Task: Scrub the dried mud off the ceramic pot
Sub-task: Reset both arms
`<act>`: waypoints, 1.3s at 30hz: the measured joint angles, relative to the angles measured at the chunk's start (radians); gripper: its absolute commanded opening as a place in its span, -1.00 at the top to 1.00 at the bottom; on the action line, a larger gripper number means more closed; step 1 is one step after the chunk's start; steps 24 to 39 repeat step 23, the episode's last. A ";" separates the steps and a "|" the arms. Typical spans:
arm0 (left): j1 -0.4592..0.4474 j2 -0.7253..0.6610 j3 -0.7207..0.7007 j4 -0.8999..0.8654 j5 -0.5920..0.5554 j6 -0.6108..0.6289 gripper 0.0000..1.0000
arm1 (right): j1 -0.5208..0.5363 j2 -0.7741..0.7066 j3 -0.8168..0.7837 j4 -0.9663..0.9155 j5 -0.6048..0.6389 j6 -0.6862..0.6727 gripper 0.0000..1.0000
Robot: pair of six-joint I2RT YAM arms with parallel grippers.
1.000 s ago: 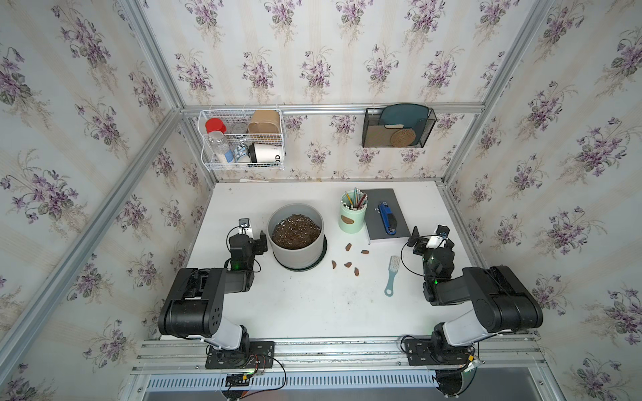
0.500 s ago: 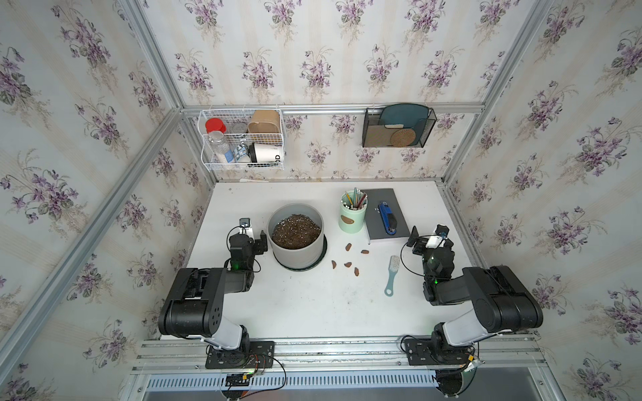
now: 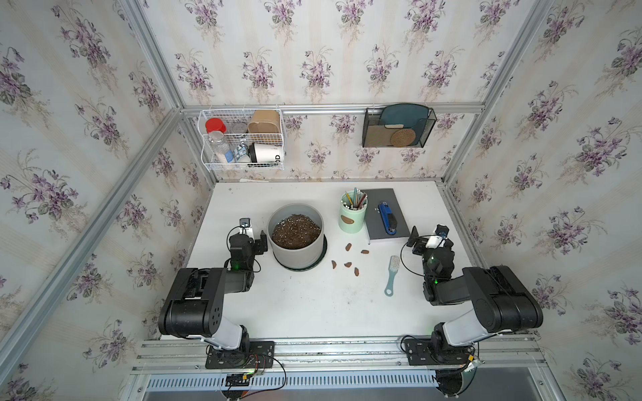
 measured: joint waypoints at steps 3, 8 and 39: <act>0.000 0.000 0.000 0.000 0.000 0.000 -0.73 | 0.000 0.000 0.000 -0.002 0.000 0.000 -1.00; 0.000 0.000 0.000 0.000 0.000 0.000 -0.73 | 0.000 0.000 0.000 -0.003 0.000 0.000 -1.00; 0.000 0.000 0.000 0.000 0.000 0.000 -0.73 | 0.000 0.004 0.027 -0.028 -0.049 -0.005 -1.00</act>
